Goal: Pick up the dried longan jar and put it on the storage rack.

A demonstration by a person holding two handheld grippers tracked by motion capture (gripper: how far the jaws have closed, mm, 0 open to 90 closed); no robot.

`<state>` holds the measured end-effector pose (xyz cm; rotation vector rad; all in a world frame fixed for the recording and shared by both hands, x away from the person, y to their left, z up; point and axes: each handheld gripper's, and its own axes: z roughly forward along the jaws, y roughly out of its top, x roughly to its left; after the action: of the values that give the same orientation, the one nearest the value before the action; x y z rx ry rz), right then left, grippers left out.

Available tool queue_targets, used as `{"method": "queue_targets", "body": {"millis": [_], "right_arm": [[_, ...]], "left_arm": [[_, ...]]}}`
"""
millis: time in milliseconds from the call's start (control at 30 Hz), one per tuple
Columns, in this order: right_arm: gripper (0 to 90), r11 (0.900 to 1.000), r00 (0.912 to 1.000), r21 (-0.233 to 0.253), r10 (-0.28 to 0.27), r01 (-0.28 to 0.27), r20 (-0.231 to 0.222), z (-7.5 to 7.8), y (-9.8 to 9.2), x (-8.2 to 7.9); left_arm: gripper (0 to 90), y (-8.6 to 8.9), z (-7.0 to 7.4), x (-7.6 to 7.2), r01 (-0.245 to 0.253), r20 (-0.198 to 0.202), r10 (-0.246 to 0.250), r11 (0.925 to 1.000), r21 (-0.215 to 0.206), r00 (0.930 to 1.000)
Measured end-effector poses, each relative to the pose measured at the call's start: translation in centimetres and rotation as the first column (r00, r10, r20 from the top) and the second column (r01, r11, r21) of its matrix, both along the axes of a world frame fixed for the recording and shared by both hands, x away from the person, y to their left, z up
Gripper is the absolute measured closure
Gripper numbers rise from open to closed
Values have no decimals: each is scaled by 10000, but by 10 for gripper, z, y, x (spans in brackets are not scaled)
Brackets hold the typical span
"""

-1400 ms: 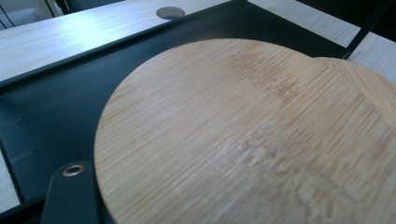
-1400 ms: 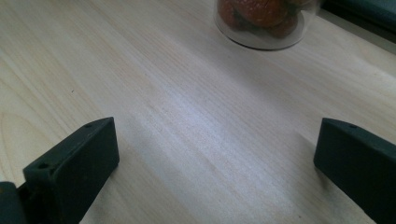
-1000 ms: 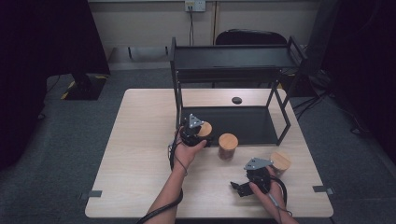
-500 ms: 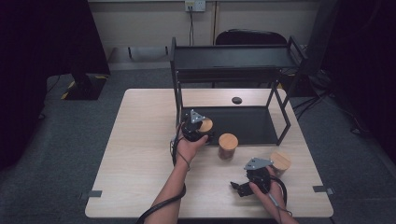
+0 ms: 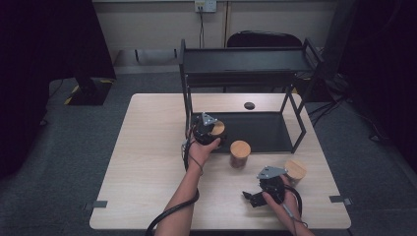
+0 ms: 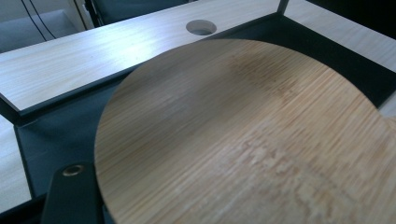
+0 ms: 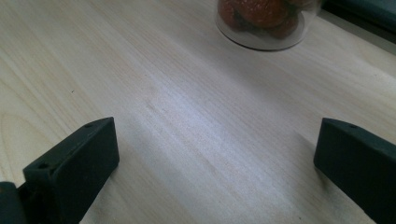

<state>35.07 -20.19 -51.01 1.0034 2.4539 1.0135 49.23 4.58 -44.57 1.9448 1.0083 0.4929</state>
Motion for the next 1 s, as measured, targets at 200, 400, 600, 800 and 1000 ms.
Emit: {"method": "queue_targets", "body": {"millis": [200,400,600,800,1000], "right_arm": [[0,10000,10000,2,22,-22,-5,0,0,0],[0,10000,10000,2,57,-57,-5,0,0,1],[0,10000,10000,4,83,-83,-5,0,0,1],[0,10000,10000,19,92,-92,-15,0,1,2],[0,9999,9999,10,139,-139,-18,0,1,2]], "left_arm": [[258,-1,-2,7,-86,31,86,10000,11,10000],[258,-4,-2,13,-144,41,144,9999,-83,9999],[258,-6,-5,19,-247,-21,247,9997,-17,9997],[258,-7,-9,25,-343,-143,342,9994,-55,9993],[258,-7,-11,31,-430,-127,430,9991,18,9990]]}}
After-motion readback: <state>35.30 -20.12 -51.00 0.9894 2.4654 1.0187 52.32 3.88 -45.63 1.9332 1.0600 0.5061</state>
